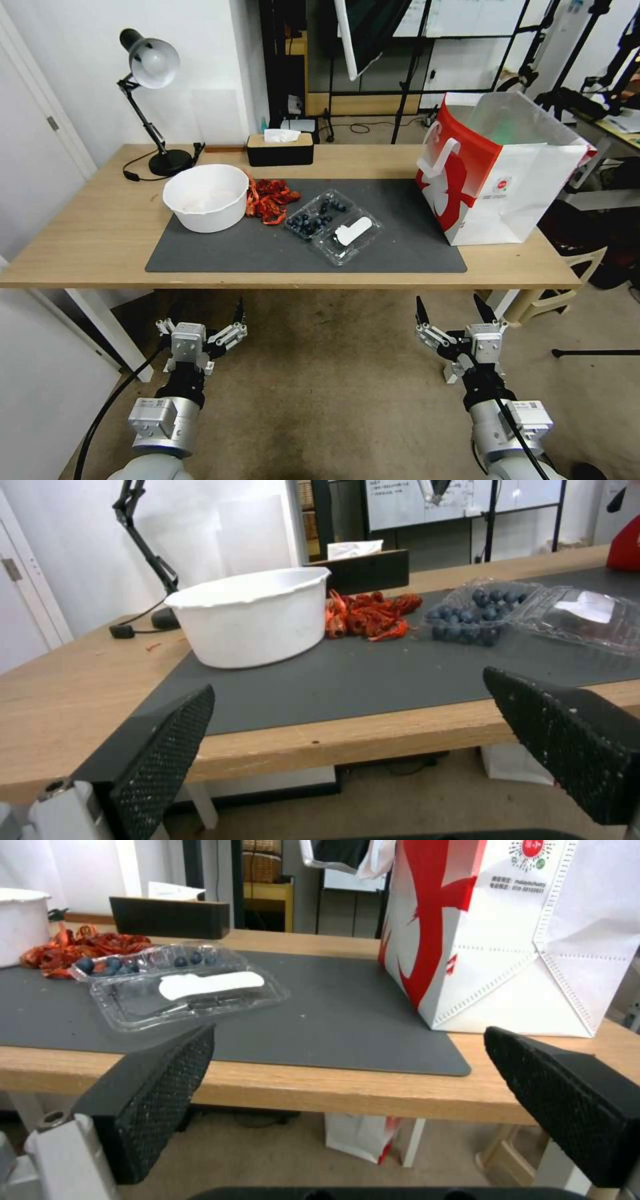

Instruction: Close the takeout container lid, then place the container into the takeout bag.

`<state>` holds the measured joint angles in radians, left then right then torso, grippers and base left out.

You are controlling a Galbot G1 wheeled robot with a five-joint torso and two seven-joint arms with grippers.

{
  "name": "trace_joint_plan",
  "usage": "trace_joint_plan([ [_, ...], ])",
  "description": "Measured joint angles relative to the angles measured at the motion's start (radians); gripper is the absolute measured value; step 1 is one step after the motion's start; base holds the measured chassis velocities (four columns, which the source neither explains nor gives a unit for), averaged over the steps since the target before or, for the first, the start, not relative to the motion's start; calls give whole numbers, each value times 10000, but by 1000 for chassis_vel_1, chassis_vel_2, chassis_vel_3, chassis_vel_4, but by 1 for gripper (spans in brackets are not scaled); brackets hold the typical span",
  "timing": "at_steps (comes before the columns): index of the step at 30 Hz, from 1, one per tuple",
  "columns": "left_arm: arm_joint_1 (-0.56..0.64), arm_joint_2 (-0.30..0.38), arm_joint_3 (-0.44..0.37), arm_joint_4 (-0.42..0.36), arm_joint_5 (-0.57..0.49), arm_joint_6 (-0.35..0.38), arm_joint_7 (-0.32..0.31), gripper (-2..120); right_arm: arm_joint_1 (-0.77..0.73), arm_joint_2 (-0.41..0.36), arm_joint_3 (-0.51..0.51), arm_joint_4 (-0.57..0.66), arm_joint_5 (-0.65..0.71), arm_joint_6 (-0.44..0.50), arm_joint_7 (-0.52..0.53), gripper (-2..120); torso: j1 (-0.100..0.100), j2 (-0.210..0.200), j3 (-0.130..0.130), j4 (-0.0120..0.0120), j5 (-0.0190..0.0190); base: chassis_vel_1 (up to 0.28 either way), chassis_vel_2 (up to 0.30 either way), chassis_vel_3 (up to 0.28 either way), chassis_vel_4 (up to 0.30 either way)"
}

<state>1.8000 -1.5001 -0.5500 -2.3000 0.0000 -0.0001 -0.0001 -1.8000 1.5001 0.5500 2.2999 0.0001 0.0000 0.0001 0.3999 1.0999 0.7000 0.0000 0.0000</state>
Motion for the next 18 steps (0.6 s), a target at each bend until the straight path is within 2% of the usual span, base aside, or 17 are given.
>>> trace_joint_plan([
  [18,-2,2,6,0,-11,3,-9,100,9,0,-11,-2,-3,-33,-12,100,0,1,0,0,0,0,0,0,0],
])
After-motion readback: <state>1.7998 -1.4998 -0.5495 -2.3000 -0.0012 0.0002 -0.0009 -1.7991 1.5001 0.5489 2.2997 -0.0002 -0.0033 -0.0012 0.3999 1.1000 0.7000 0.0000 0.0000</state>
